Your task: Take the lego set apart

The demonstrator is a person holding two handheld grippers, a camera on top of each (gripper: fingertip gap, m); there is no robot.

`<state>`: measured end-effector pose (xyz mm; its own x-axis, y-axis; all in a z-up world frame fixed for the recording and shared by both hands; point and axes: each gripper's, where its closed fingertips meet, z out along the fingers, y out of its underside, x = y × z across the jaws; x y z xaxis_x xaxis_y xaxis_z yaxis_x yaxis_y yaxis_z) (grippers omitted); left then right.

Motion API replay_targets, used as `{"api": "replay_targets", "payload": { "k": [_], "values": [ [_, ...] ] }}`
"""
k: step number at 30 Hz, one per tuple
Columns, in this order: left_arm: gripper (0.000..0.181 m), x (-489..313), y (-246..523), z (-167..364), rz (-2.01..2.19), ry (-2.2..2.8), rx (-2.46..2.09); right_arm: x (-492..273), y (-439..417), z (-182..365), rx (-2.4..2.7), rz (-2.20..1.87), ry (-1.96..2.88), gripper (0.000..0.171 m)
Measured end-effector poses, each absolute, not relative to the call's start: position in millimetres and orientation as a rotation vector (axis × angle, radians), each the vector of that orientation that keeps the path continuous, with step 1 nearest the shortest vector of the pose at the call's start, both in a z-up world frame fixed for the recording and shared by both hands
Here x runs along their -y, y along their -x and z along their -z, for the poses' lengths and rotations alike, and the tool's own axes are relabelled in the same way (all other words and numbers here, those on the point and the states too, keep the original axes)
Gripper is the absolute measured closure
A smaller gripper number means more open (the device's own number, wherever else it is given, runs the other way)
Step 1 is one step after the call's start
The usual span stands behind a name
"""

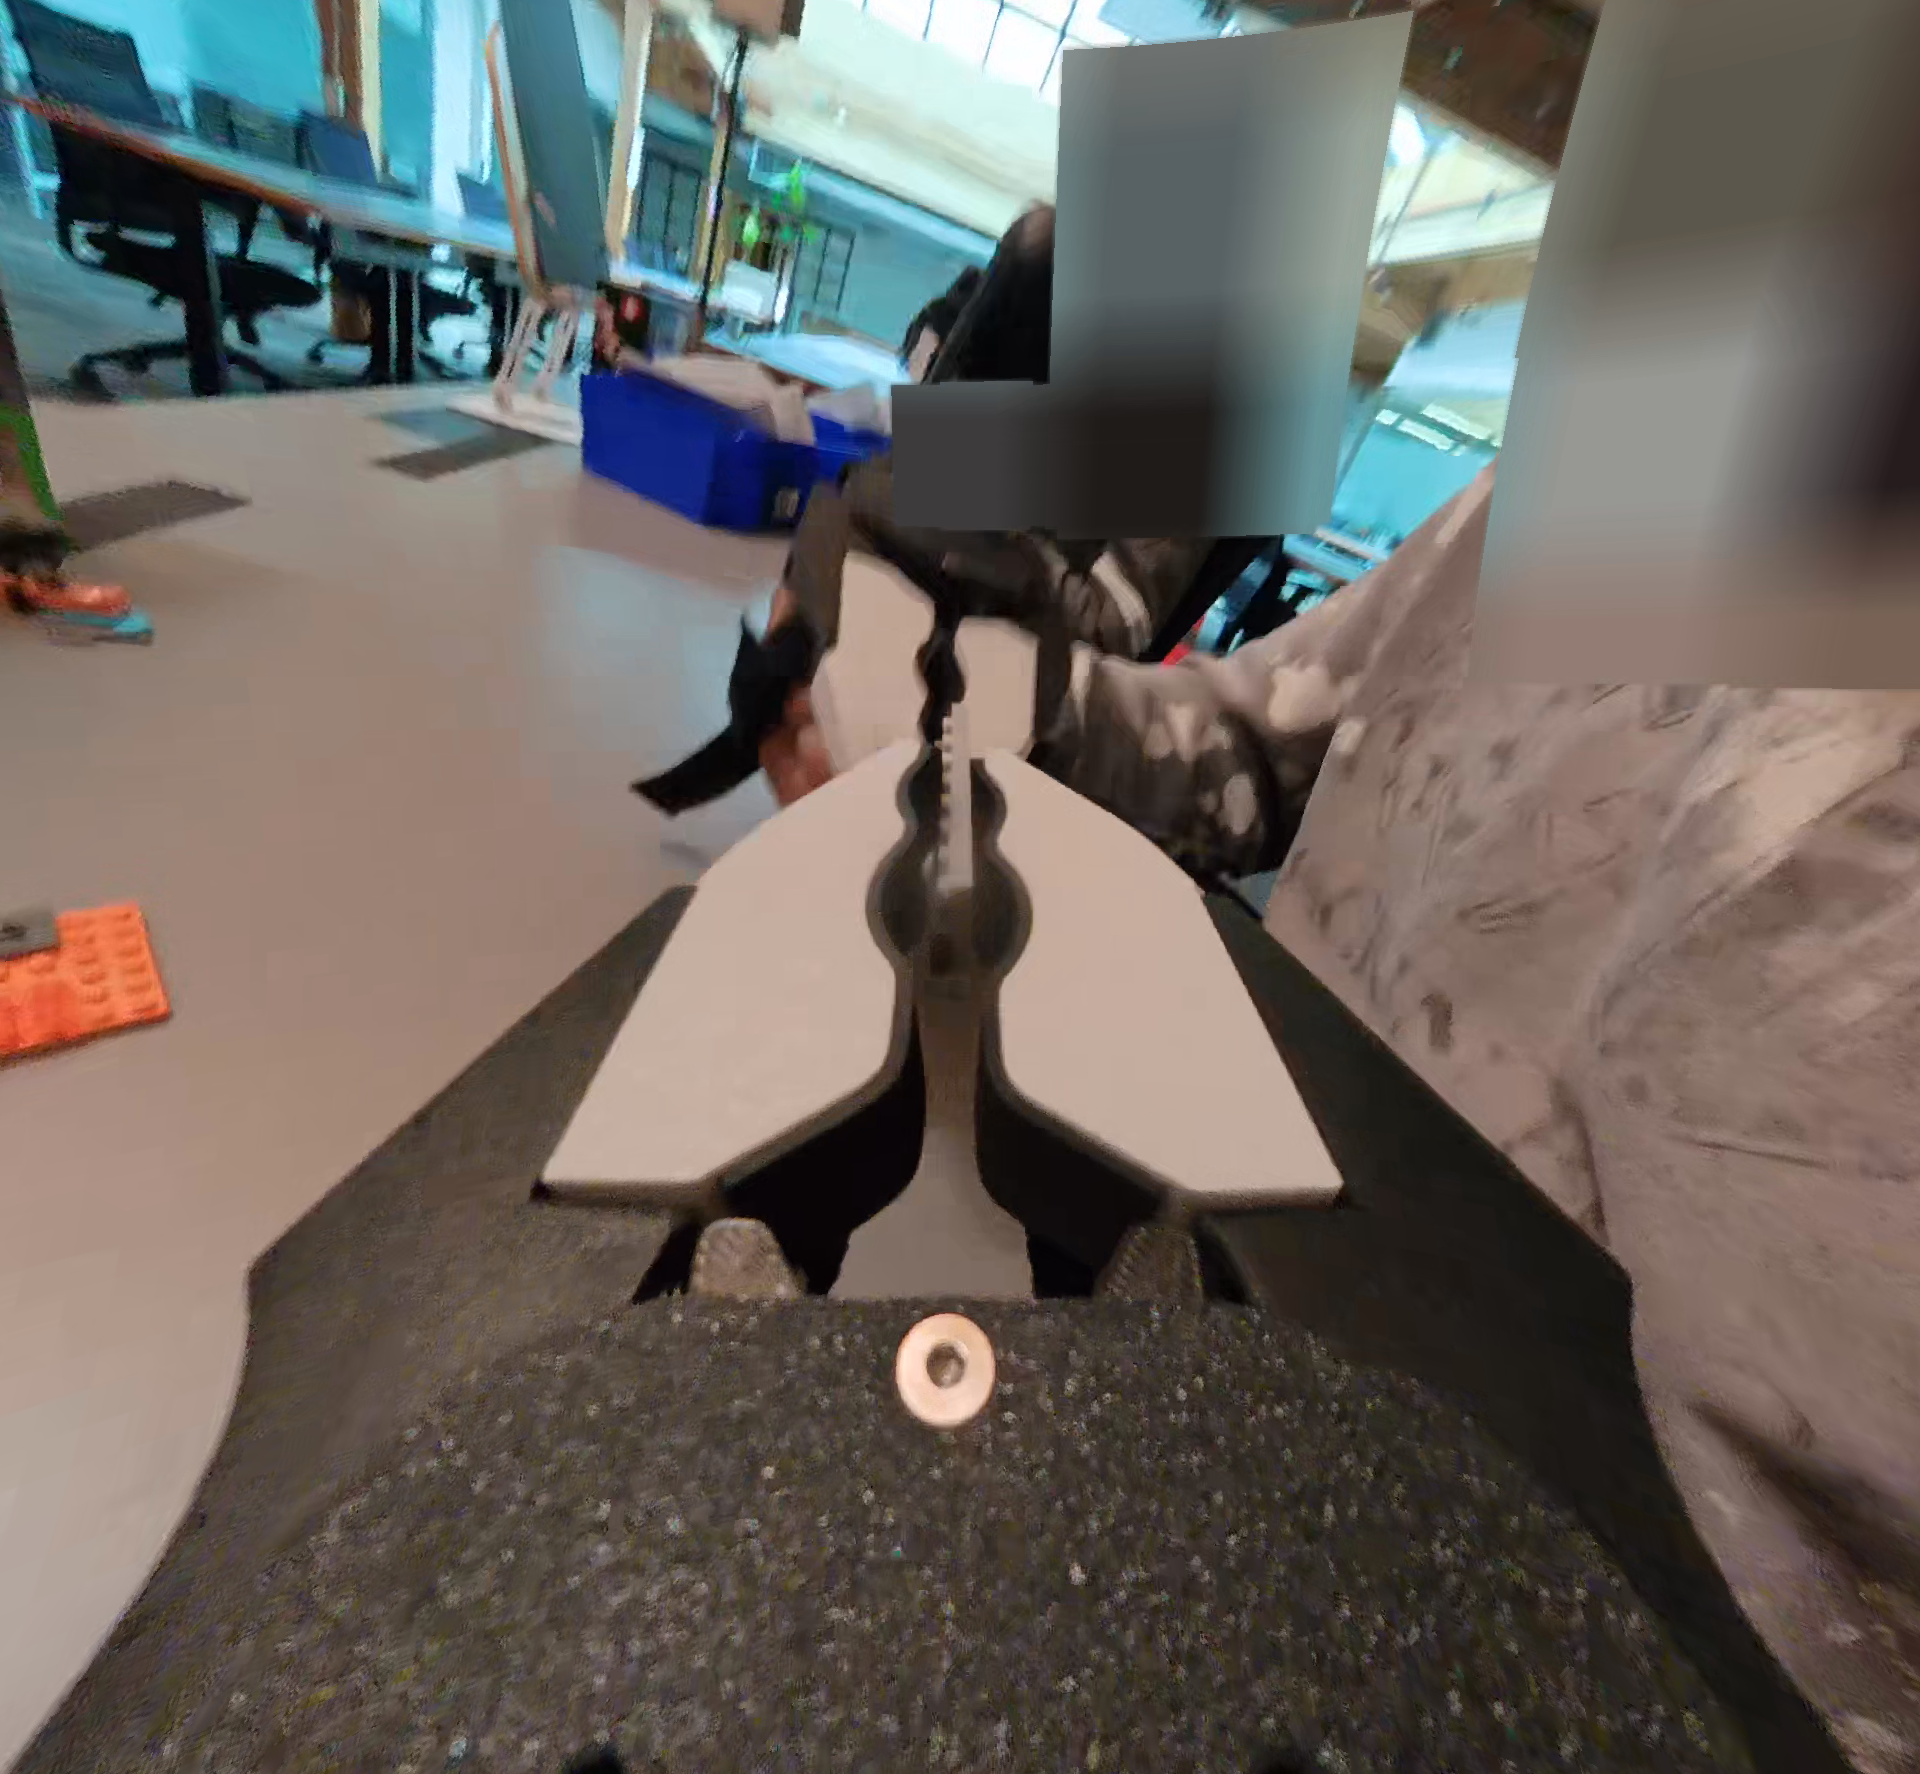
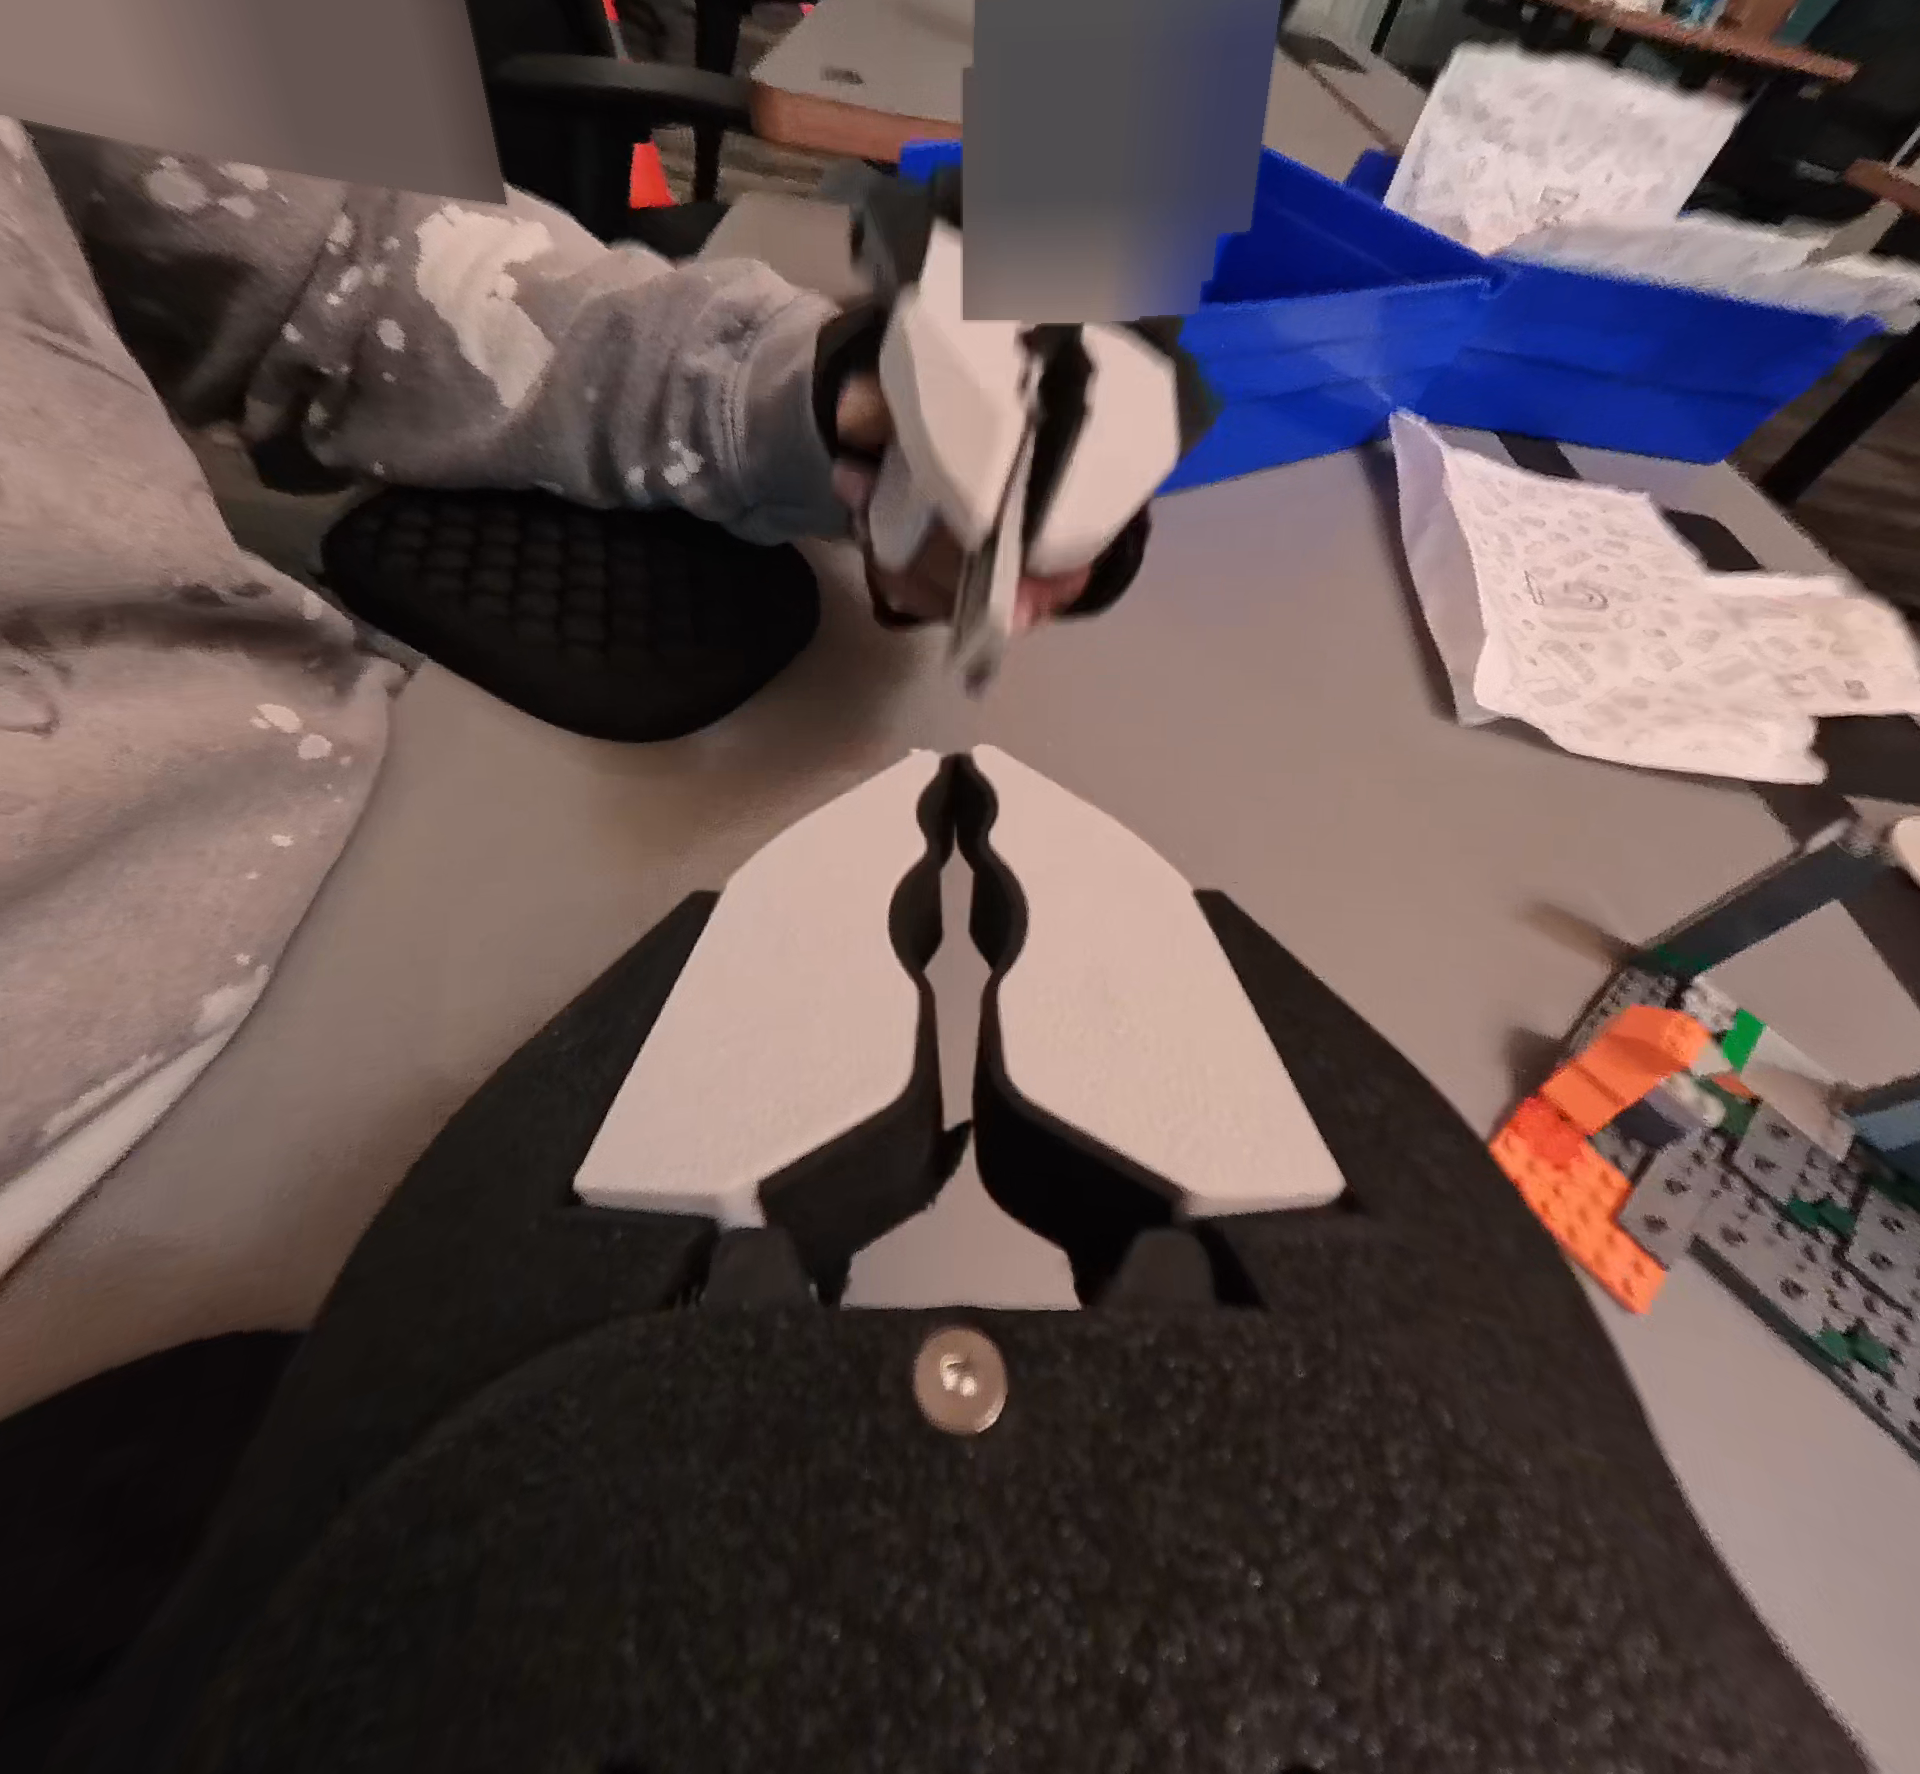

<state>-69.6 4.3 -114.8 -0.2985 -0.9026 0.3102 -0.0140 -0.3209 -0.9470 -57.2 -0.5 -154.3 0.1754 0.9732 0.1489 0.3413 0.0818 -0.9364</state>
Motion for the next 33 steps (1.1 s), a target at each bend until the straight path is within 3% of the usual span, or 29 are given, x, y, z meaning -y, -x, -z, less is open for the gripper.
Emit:
{"api": "replay_targets", "payload": {
  "k": [7,10,12,15,24,33],
  "values": [
    [0.176,-7.7,72.4,119.3,1.607,1.294,-1.254,-8.1,61.6,151.3,1.277,-0.778,1.434,0.171],
    [0.176,-5.8,71.2,120.7,1.634,1.293,-1.263,-9.0,62.9,148.6,1.276,-0.722,1.407,0.151],
    [0.176,-4.3,70.0,122.3,1.647,1.295,-1.271,-5.5,67.2,143.7,1.283,-0.684,1.355,0.148],
    [0.177,-2.9,70.0,121.6,1.681,1.29,-1.264,-5.1,70.6,139.2,1.298,-0.566,1.294,0.159],
    [0.175,8.3,75.1,118.4,1.546,1.156,-1.358,0.0,70.9,131.8,1.389,-0.151,1.097,0.161],
    [0.15,-46.8,76.3,129.9,1.405,1.474,-1.121,-36.8,44.5,135.5,1.32,0.314,1.058,0.162]
  ]
}}
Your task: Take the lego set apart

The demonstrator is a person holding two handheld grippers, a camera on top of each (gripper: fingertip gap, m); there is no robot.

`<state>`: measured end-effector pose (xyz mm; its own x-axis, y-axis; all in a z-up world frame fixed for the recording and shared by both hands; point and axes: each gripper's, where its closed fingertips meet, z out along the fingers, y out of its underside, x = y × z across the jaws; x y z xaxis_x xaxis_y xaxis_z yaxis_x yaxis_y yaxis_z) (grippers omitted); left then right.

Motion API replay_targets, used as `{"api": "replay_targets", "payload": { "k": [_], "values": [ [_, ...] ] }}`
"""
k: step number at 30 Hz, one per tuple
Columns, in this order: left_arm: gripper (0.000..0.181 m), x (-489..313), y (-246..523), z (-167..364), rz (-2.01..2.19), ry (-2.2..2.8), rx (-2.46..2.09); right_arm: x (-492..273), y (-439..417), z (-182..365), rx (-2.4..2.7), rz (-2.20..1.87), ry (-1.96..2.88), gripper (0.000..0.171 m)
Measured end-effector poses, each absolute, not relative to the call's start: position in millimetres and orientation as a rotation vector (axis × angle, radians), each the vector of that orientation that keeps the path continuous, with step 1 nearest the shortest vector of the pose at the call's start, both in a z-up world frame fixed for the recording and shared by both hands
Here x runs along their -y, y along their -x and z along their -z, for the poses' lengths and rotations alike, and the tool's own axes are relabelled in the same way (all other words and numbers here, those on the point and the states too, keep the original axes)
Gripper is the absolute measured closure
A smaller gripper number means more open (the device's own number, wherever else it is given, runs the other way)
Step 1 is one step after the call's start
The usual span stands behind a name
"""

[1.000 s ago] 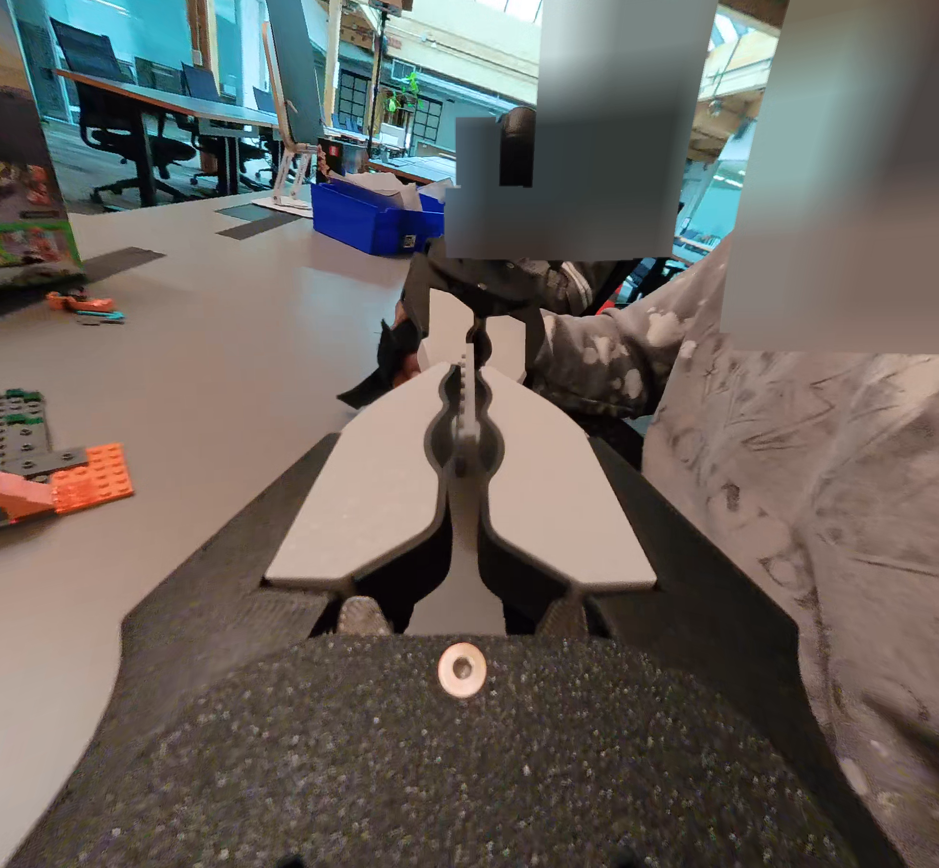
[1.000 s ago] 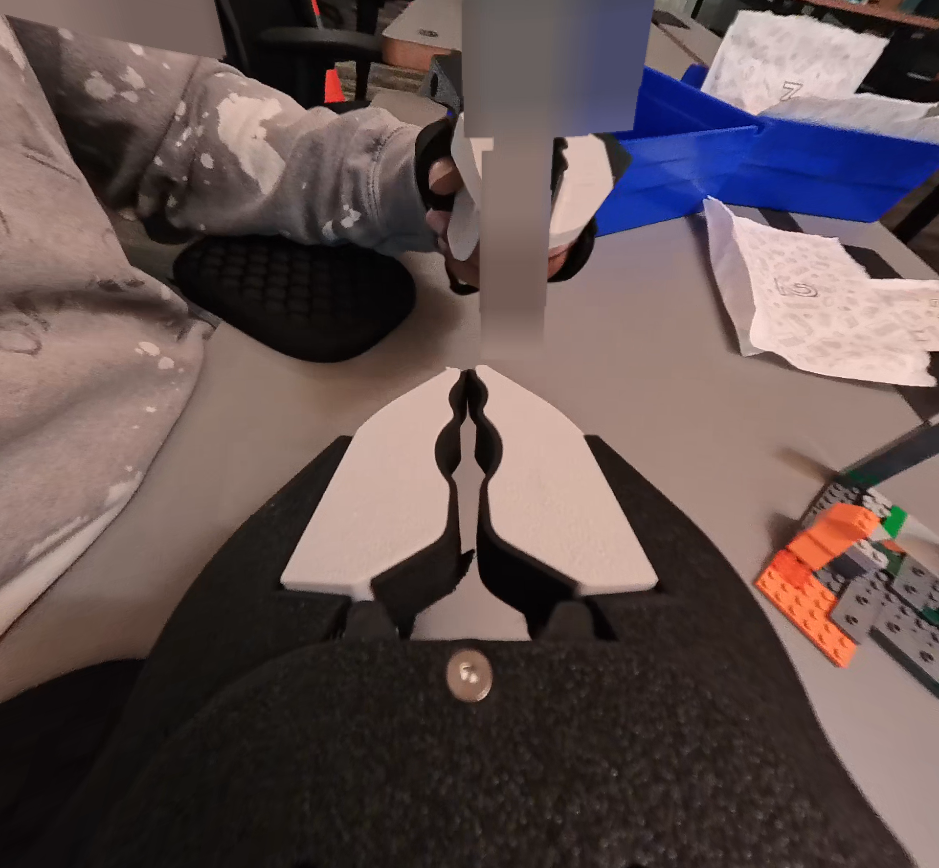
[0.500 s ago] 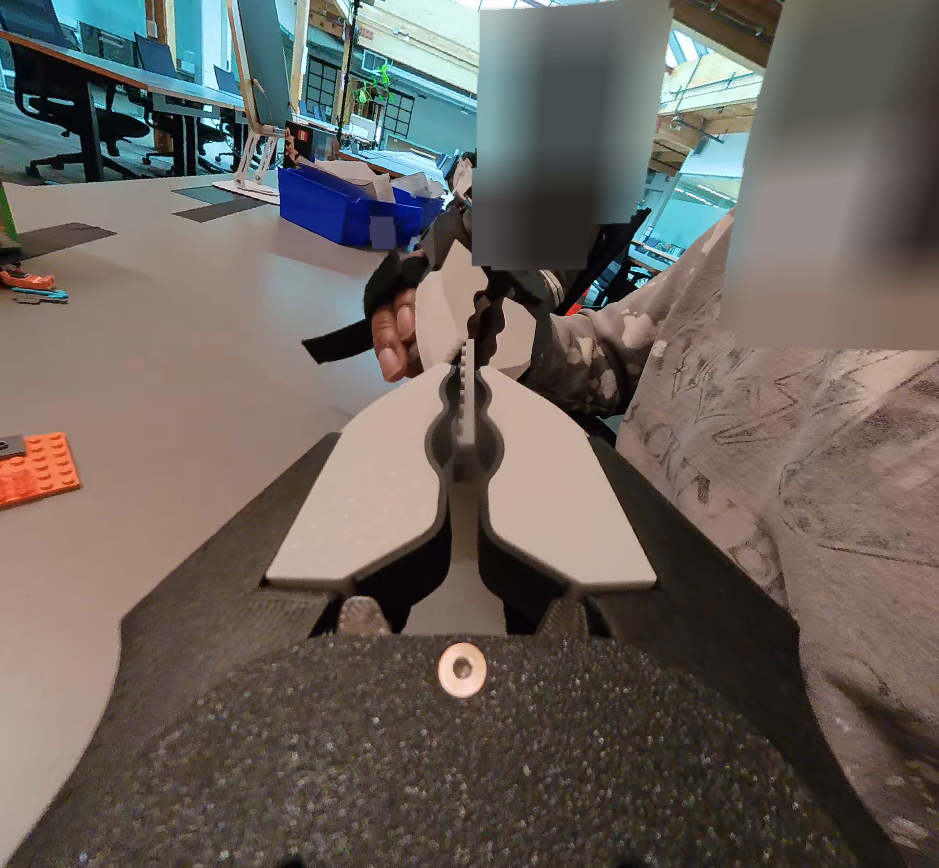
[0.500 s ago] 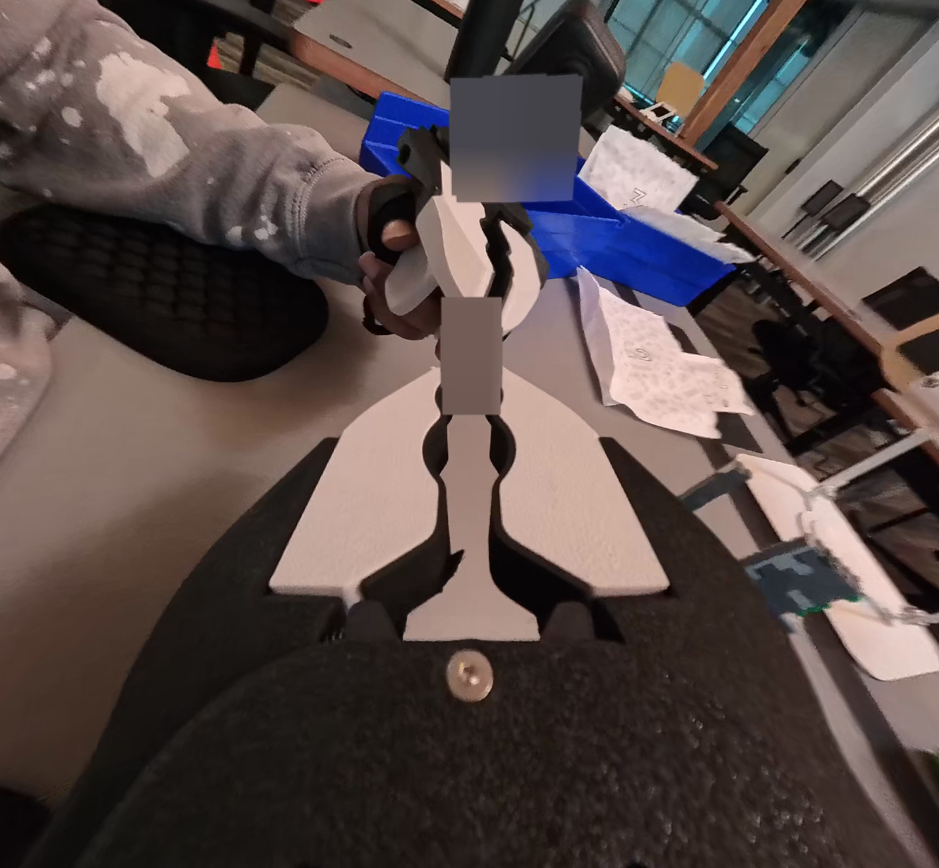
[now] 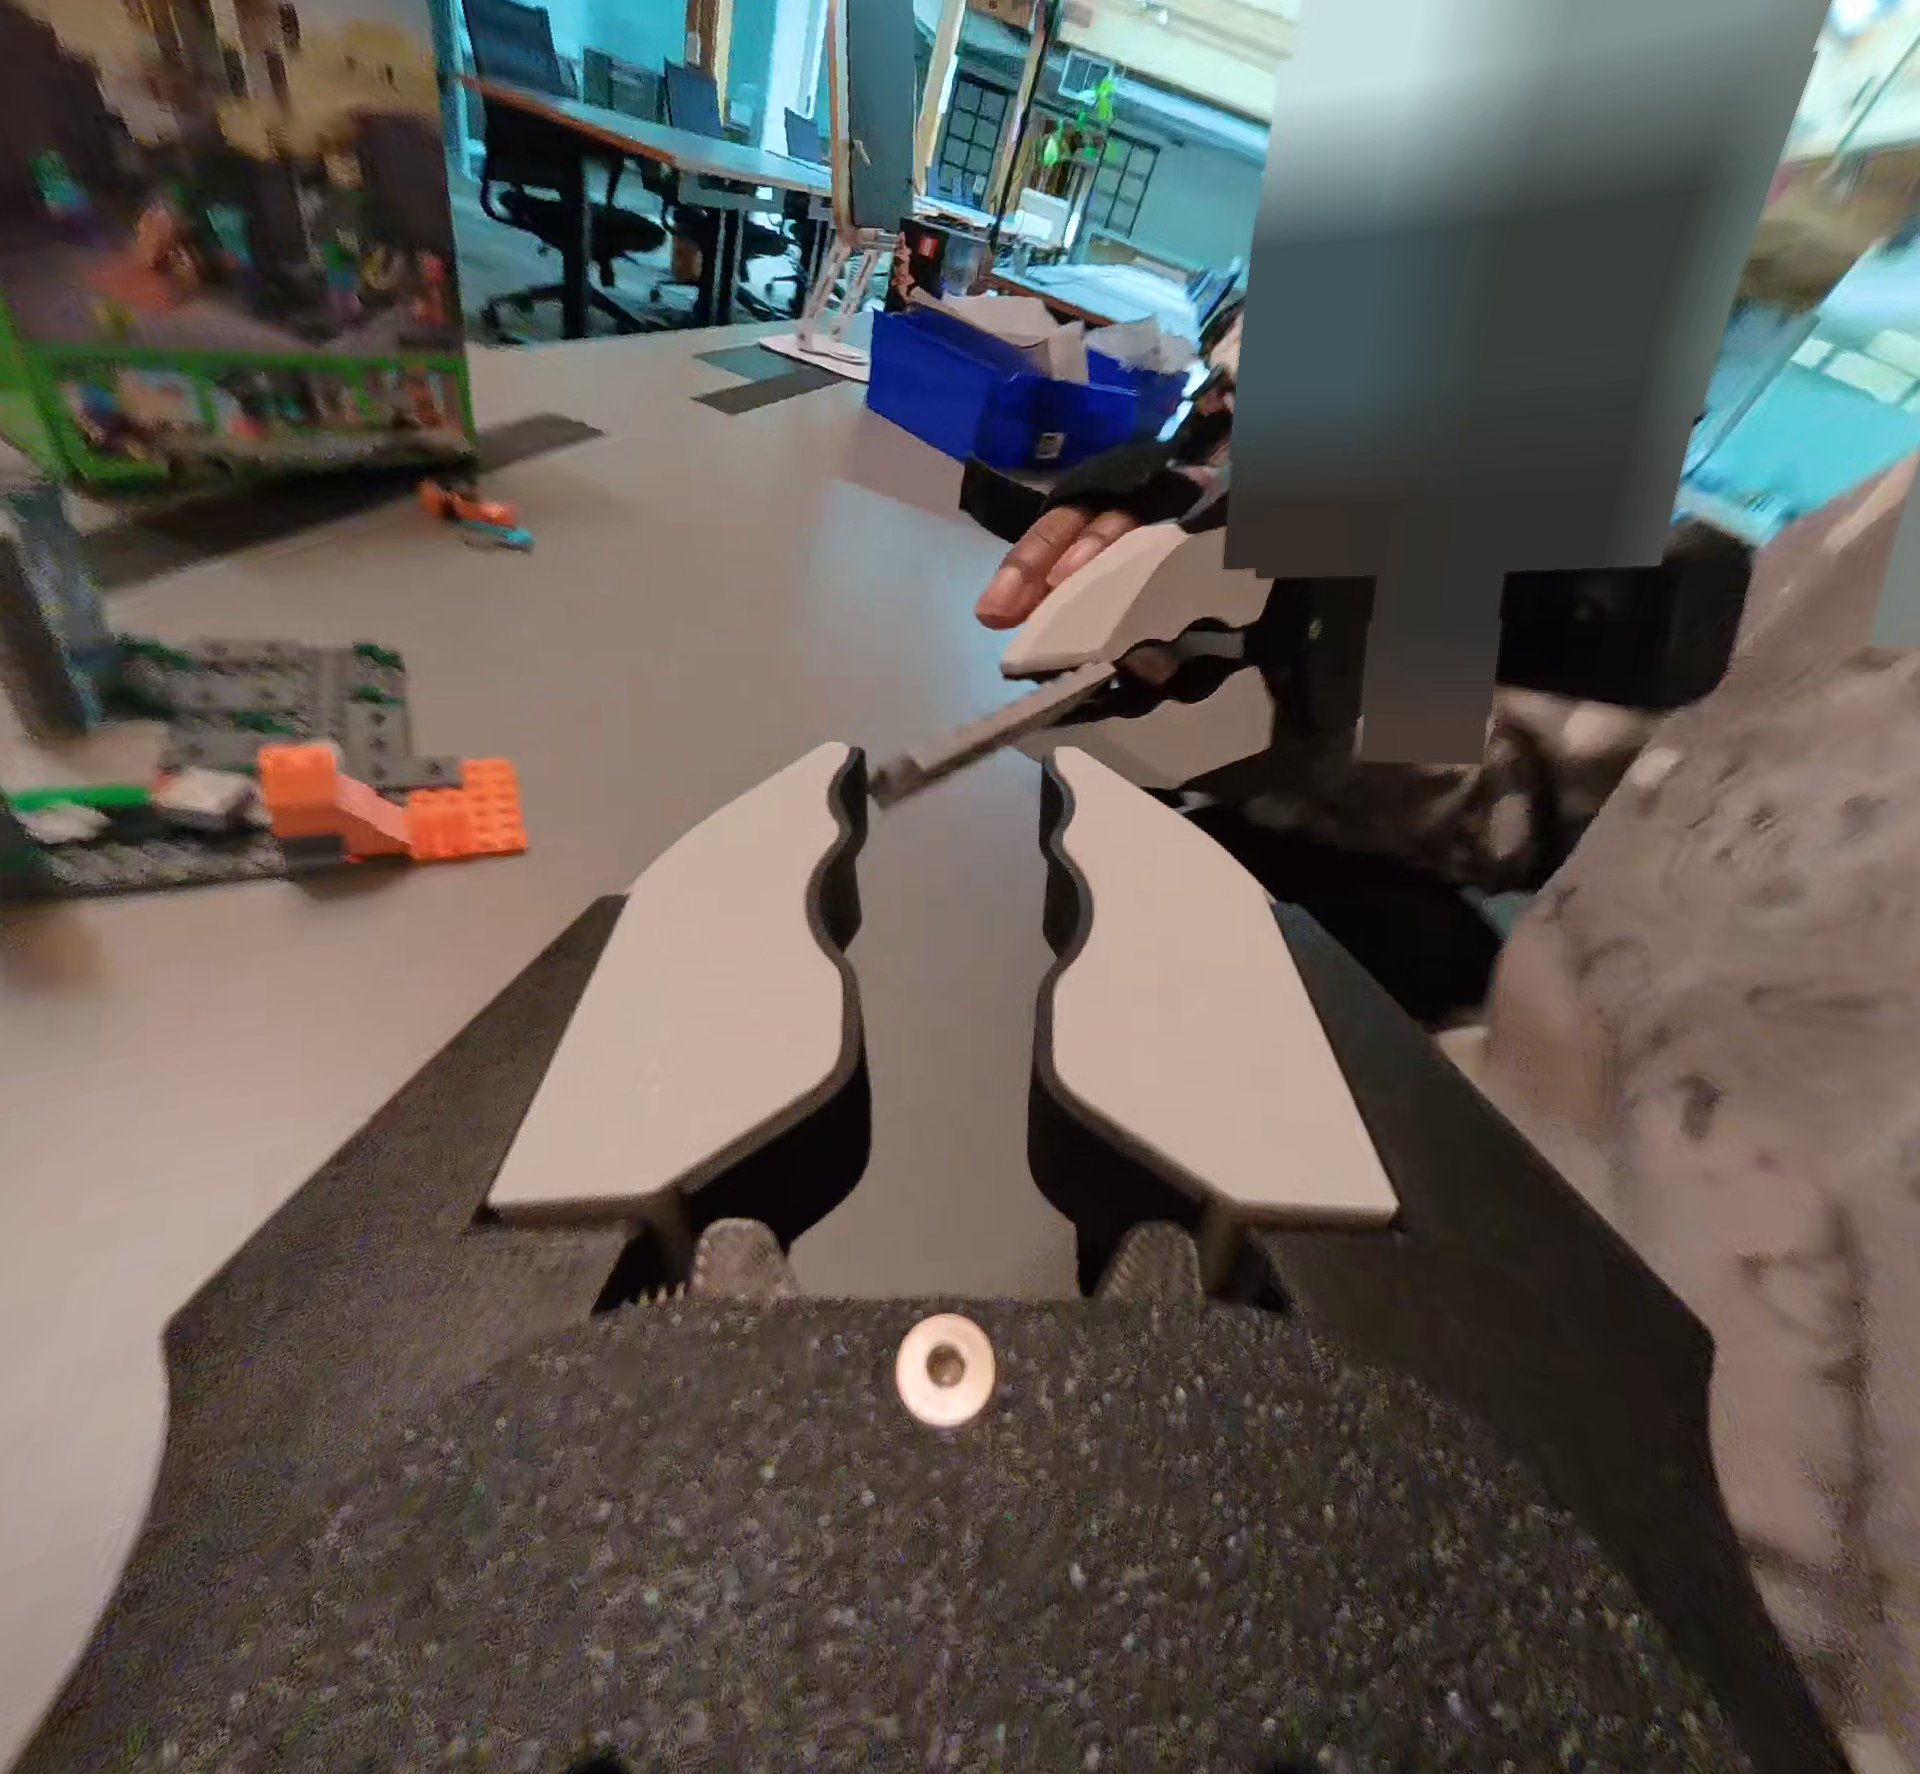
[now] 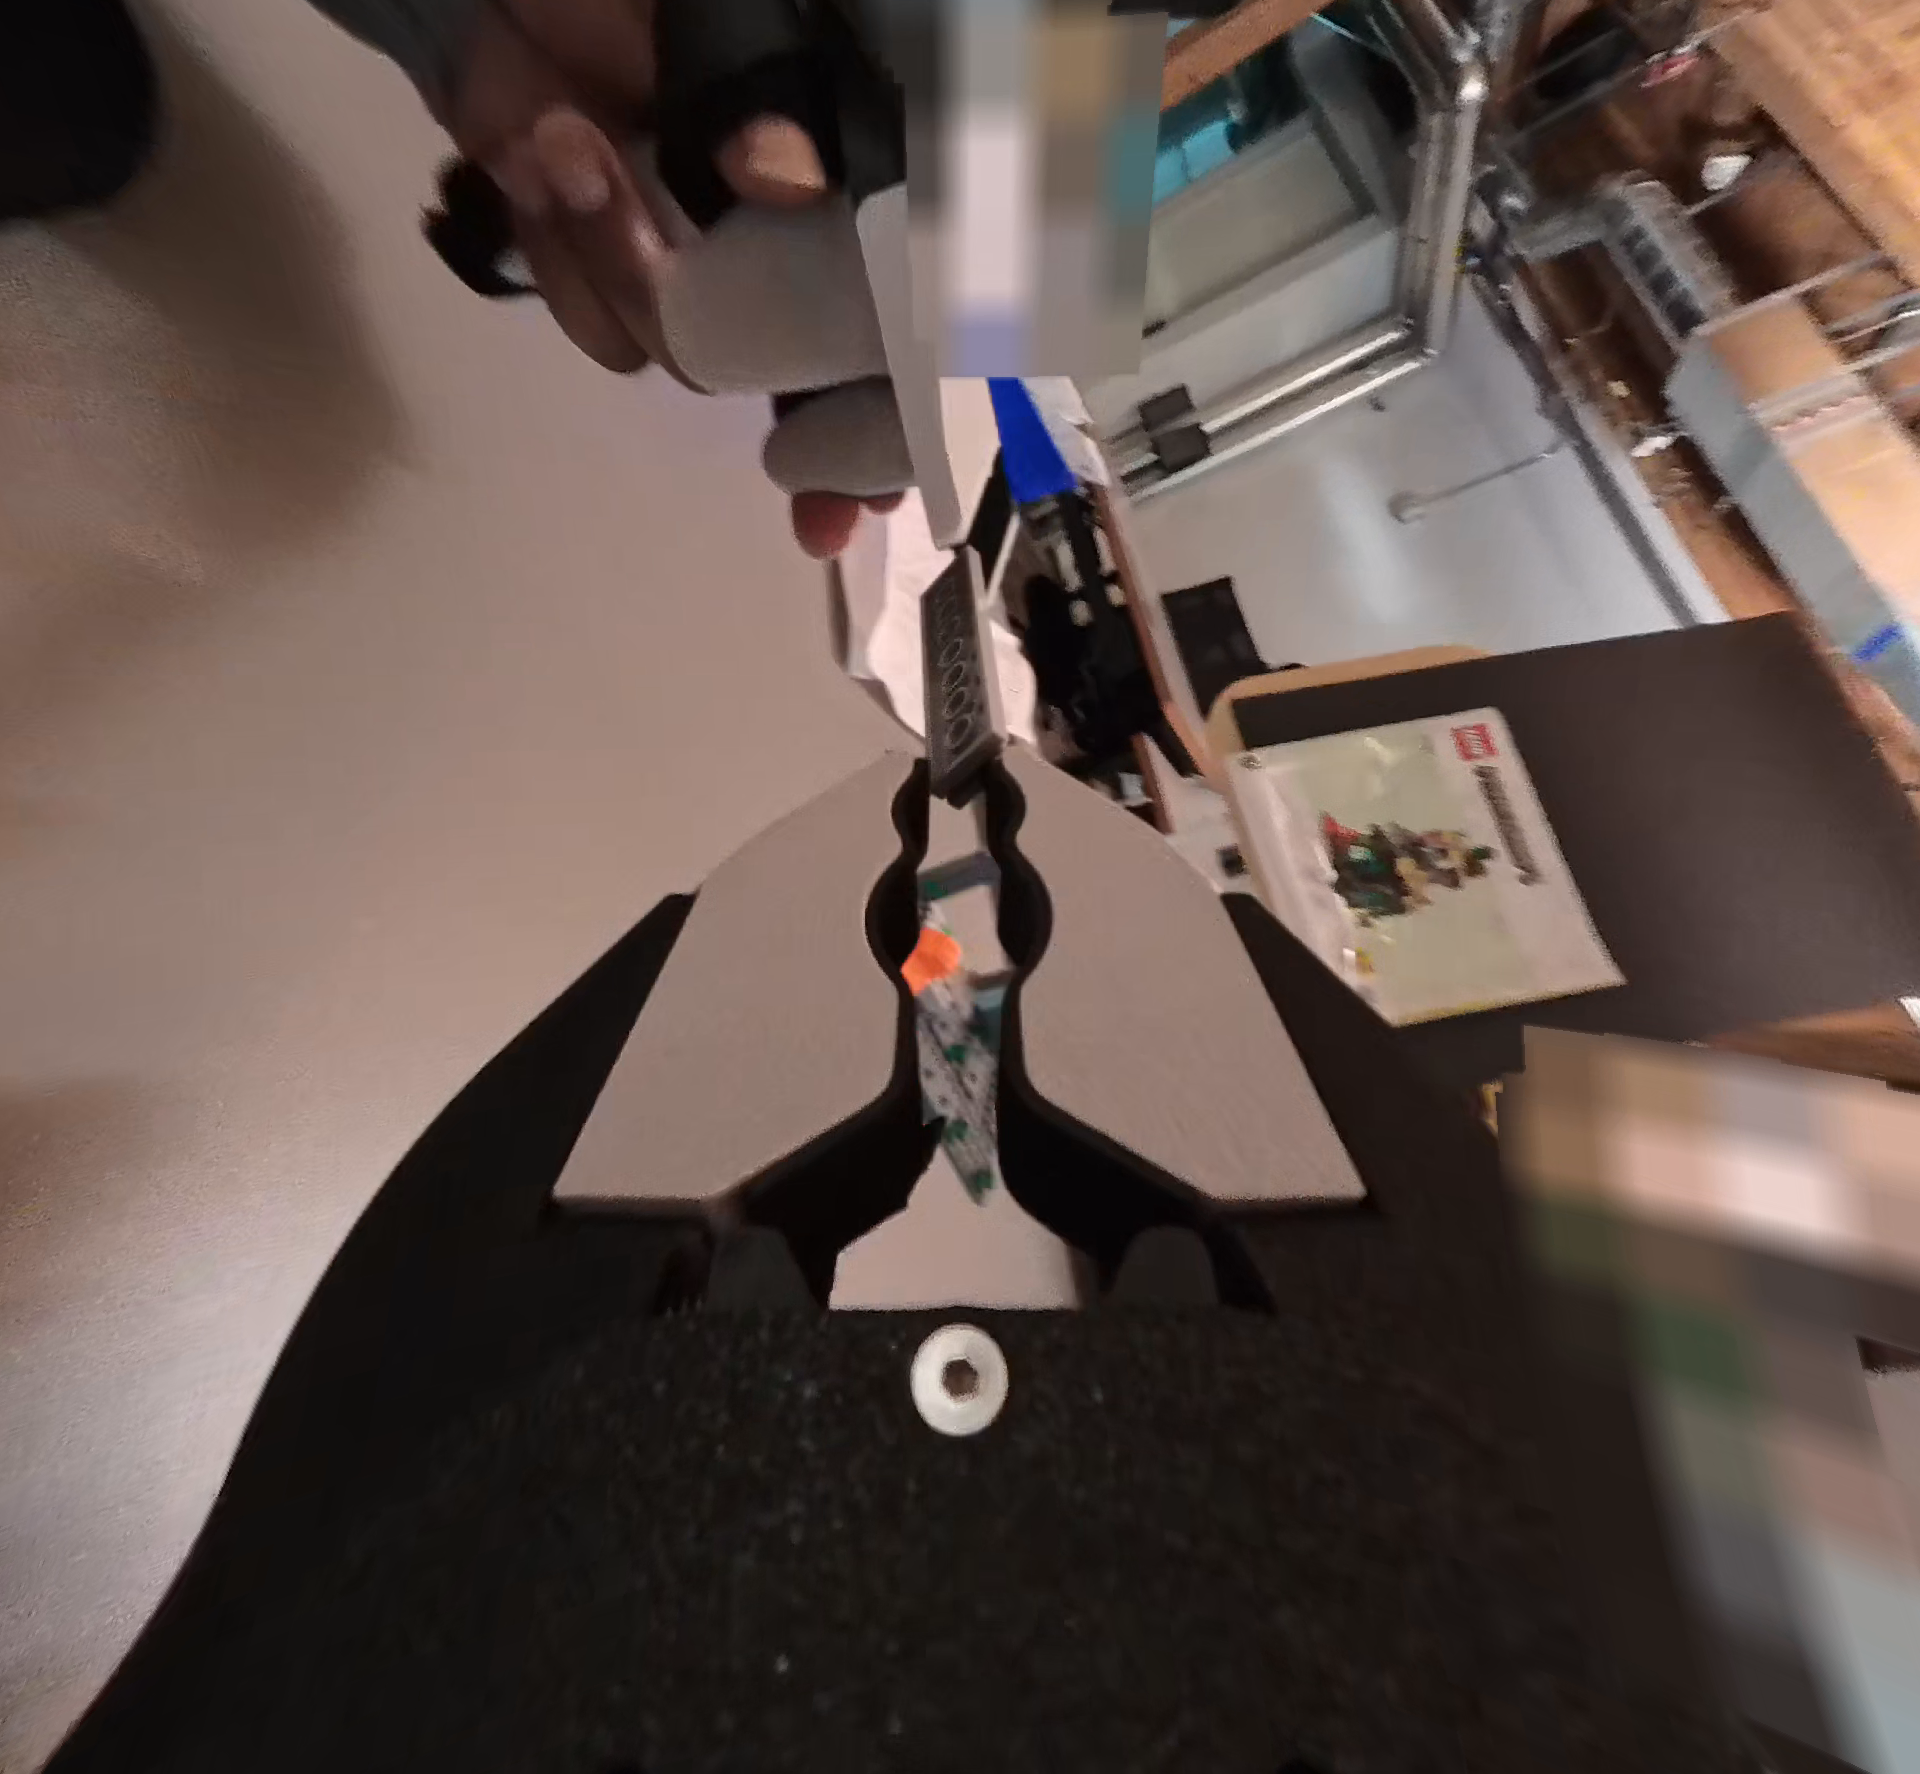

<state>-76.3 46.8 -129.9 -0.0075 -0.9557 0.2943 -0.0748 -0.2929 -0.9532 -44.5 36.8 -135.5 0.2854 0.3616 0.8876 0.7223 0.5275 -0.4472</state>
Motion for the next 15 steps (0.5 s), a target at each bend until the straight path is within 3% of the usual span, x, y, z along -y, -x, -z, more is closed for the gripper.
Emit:
{"api": "replay_targets", "payload": {
  "k": [2,6,13,15],
  "values": [
    [0.141,-51.7,72.6,127.2,1.574,1.554,-0.978,-44.8,40.2,134.7,1.298,0.418,1.03,0.161],
    [0.14,-79.4,71.3,130.2,1.781,1.701,-0.609,-53.2,36.2,129.9,1.235,0.541,0.959,0.161],
    [0.136,-65.1,58.0,126.5,2.03,1.679,-0.487,-57.4,38.5,130.2,1.21,0.576,0.939,0.162],
    [0.143,-58.6,50.3,127.5,2.038,1.688,-0.503,-56.1,42.4,131.2,1.211,0.582,0.926,0.162]
  ]
}}
